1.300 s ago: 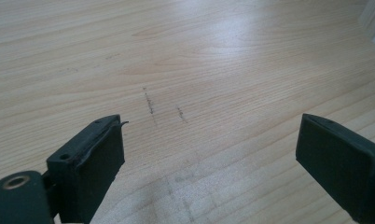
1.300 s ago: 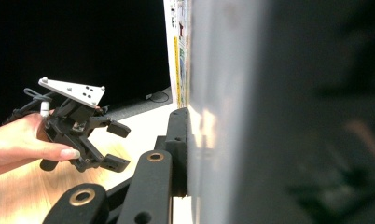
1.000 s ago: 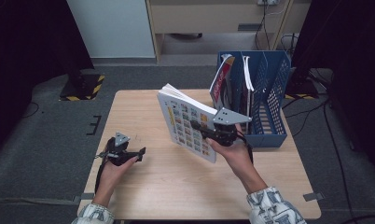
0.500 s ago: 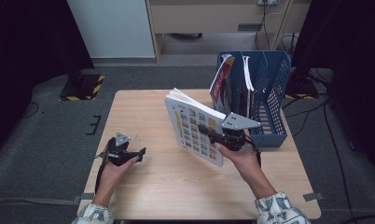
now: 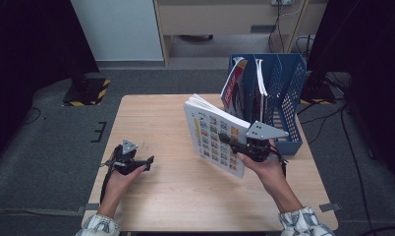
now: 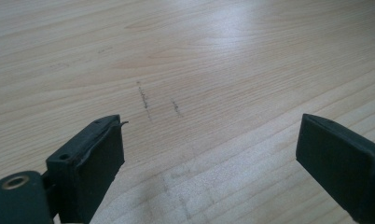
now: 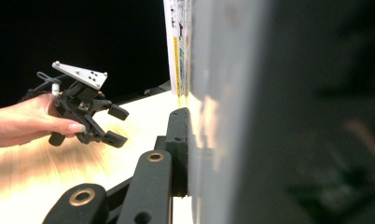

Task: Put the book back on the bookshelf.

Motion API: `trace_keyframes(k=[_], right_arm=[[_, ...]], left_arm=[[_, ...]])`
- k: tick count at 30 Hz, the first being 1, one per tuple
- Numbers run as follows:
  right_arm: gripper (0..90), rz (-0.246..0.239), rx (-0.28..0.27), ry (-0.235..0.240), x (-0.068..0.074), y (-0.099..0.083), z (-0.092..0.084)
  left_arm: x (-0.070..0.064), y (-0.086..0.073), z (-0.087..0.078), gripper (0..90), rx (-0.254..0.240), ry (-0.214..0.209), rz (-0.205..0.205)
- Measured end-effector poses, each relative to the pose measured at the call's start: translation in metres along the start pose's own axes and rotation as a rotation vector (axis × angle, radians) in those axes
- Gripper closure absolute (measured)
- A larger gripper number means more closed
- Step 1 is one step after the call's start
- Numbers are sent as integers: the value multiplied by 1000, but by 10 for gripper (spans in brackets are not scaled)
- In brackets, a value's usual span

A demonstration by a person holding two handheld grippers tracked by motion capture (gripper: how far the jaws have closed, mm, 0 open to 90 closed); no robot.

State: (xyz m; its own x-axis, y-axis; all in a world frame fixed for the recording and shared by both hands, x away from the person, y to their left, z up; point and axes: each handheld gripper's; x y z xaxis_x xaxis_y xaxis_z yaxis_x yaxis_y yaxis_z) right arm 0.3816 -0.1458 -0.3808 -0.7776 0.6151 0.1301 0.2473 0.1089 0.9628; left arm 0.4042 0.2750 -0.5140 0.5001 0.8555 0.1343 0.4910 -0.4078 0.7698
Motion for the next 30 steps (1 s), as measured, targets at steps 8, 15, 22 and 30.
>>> trace_keyframes(k=[8, 15, 22, 30], right_arm=[[740, 9, 1, -8, -5, -6, -13], [740, 18, 0, -23, -8, -13, -24], [741, 34, -24, -37, -12, -14, -36], [740, 38, -29, -53, -17, -16, -51]], left_arm=[[1, -1, 1, 73, 3, -2, -2], [2, -1, 0, 73, 4, 0, -2], [2, -1, 0, 73, 4, 0, 1], [1, -1, 1, 73, 7, -2, 3]])
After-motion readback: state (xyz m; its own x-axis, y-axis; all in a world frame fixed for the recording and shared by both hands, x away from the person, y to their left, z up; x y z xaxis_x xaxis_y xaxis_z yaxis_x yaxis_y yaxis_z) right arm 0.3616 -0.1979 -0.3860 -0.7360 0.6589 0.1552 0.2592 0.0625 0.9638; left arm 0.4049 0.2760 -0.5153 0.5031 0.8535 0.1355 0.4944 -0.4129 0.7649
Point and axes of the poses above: each handheld gripper's, and its own axes: z roughly forward along the jaws, y roughly out of its top, x roughly to its left, and after that the axes turned 8 degrees about z, right-handed
